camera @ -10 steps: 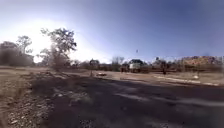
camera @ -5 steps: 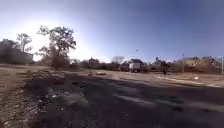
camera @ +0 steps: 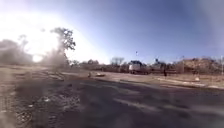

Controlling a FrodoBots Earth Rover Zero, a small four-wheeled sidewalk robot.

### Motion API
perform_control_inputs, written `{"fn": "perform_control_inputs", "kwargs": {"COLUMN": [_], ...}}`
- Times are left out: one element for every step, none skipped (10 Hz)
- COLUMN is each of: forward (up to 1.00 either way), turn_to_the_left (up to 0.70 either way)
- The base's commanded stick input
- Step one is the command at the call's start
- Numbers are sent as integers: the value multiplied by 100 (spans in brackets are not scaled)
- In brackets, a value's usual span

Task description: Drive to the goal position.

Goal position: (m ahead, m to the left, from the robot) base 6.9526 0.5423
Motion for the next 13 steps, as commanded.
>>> {"fn": "perform_control_inputs", "kwargs": {"forward": [50, 50, 50, 50, 50, 50, 50, 50, 50, 50, 50, 50, 50], "turn_to_the_left": [0, 0, 0, 0, 0, 0, 0, 0, 0, 0, 0, 0, 0]}}
